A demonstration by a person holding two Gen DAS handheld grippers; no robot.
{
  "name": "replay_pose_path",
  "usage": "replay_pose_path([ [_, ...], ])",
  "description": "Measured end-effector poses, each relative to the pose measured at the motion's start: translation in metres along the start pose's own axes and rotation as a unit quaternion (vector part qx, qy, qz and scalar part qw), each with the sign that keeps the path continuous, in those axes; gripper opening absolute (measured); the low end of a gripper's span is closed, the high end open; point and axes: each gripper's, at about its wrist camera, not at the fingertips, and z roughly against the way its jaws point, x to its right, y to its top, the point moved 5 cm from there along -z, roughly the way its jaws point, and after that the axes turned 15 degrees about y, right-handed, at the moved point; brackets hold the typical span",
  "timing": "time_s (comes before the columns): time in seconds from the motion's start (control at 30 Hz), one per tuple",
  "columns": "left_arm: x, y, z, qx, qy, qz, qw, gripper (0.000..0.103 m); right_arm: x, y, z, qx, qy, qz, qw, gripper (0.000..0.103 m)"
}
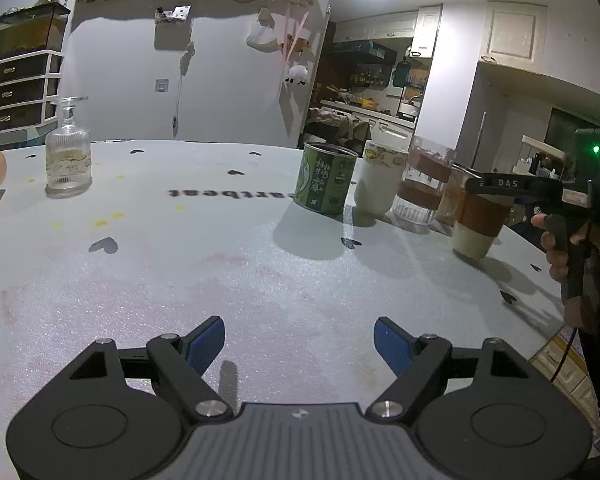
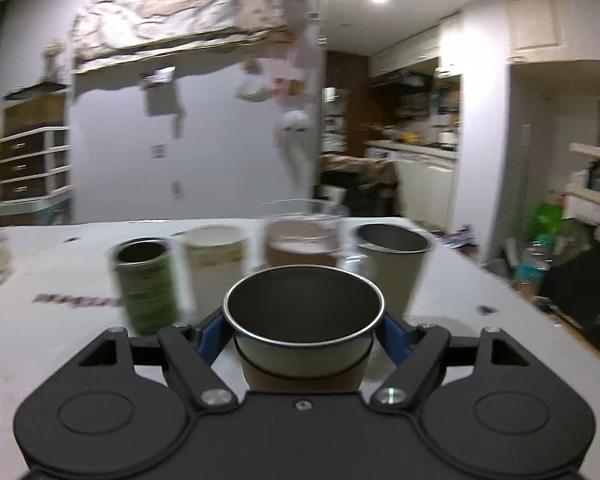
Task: Flip cup upright
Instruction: 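Lower the upright cup beside the glass mug and open the right tool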
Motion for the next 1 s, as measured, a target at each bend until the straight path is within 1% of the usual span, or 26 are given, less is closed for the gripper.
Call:
replay_pose_path([
  [0.17,0.000,0.000,-0.001,0.000,0.003,0.000,1.0000,0.082,0.033,-0.005,-0.006,-0.002,-0.039,-0.021,0.999,0.078],
  [0.33,0.000,0.001,-0.002,-0.001,0.005,-0.001,1.0000,0.082,0.044,-0.008,-0.005,0.009,-0.050,-0.039,0.998,0.078],
  [0.5,0.000,0.001,-0.002,-0.001,0.005,-0.001,1.0000,0.082,0.042,-0.008,-0.006,0.005,-0.048,-0.034,0.998,0.080],
  [0.63,-0.001,0.003,-0.002,0.002,0.009,-0.001,1.0000,0.083,0.044,-0.007,0.001,0.008,-0.040,-0.050,0.998,0.088],
  [0.73,-0.003,0.006,-0.003,0.008,0.014,0.000,0.9999,0.084,0.038,-0.005,0.018,0.024,-0.040,-0.054,0.997,0.090],
  [0.87,-0.003,0.009,-0.002,0.016,0.020,0.001,0.9997,0.084,0.018,-0.010,0.046,0.045,-0.010,-0.057,0.997,0.092],
  [1.0,-0.002,0.015,-0.001,0.026,0.029,0.000,0.9992,0.085,-0.008,-0.018,0.064,0.053,0.016,-0.043,0.998,0.092],
])
